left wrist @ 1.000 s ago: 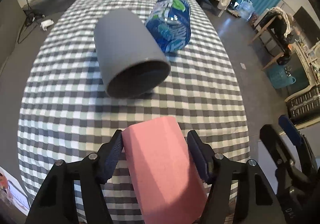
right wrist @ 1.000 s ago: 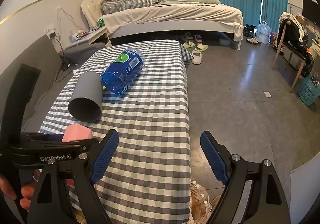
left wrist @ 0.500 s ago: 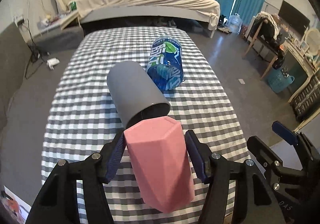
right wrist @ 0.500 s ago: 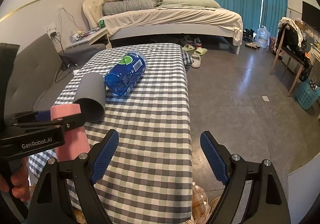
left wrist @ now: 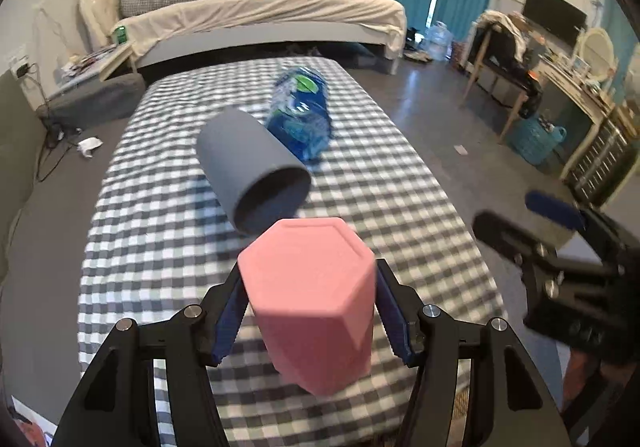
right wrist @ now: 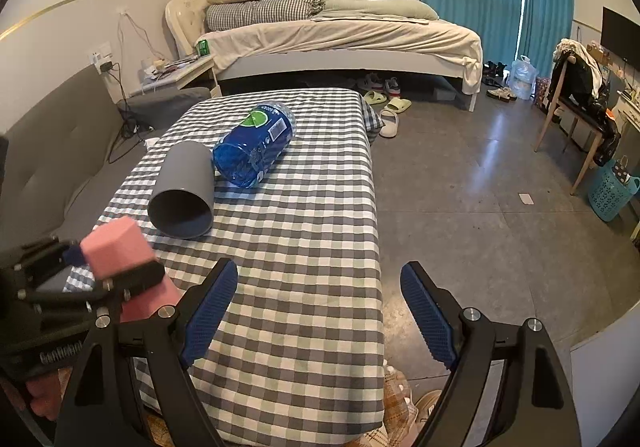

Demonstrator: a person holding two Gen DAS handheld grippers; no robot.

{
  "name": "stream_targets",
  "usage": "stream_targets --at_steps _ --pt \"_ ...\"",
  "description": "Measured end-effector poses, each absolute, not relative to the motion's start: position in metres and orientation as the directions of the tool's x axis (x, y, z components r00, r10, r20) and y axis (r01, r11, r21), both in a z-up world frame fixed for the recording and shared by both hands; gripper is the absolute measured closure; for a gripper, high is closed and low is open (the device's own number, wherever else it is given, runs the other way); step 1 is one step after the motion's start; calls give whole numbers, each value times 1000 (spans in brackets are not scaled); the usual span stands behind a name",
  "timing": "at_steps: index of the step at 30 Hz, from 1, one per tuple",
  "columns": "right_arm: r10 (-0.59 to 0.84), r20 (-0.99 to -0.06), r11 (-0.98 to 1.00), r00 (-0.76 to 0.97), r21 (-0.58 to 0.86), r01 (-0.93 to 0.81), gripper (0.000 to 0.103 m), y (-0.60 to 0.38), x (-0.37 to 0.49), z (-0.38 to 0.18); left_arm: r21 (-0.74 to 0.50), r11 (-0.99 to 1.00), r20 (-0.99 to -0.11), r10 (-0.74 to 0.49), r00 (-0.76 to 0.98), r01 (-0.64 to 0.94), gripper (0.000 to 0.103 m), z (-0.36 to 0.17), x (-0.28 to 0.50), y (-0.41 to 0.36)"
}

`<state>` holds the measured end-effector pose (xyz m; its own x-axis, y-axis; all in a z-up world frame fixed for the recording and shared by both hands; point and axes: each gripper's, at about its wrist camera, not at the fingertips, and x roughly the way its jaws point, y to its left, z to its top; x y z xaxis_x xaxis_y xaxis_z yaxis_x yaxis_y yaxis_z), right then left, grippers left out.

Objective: Flip cup upside down
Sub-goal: 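Rotate the pink cup in the left tool so its closed base faces up, then lower the pink cup onto the table beside the grey tube, open left tool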

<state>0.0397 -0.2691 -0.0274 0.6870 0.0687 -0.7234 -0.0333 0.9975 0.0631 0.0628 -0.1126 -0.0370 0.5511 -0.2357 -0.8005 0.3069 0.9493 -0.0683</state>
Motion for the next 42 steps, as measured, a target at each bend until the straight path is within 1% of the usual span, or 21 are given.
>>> stream_targets --at_steps 2,4,9,13,14,15,16,17,20,27,33,39,42 --pt "64 -724 998 686 58 -32 19 -267 39 -27 -66 945 -807 -239 540 319 32 -42 59 -114" --pt "62 -723 998 689 58 -29 19 -265 40 -26 -72 944 -816 -241 525 322 24 -46 57 -114" --pt "58 -713 998 699 44 -39 19 -256 41 -20 -100 934 -817 -273 508 342 24 -50 52 -107" --pt "58 -721 998 690 38 -44 19 -252 39 -23 -141 928 -842 -295 451 344 24 -68 51 -103" --pt "57 -724 998 688 38 -43 19 -252 38 -24 -145 928 -851 -293 435 343 24 -73 51 -103" --pt "57 -726 998 686 37 -43 19 -252 37 -25 -148 926 -855 -296 425 346 27 -76 50 -103" --pt "54 -728 999 684 36 -40 19 -252 36 -26 -157 921 -855 -307 418 356 34 -78 49 -103" --pt "52 -729 999 683 35 -38 19 -253 36 -26 -171 912 -854 -326 406 371 37 -80 48 -104" --pt "47 -733 999 679 36 -31 19 -254 35 -27 -143 909 -849 -316 424 392 38 -78 46 -108" --pt "48 -735 999 676 31 -37 19 -253 35 -28 -88 919 -814 -288 504 383 38 -73 54 -105" --pt "54 -740 999 671 34 -42 19 -252 39 -30 -97 930 -781 -292 553 355 38 -75 73 -100" --pt "54 -741 998 669 34 -44 19 -252 38 -30 -77 933 -791 -271 548 350 39 -87 82 -104" --pt "55 -745 998 665 38 -40 19 -252 38 -31 -41 930 -792 -253 556 365 39 -88 80 -107"
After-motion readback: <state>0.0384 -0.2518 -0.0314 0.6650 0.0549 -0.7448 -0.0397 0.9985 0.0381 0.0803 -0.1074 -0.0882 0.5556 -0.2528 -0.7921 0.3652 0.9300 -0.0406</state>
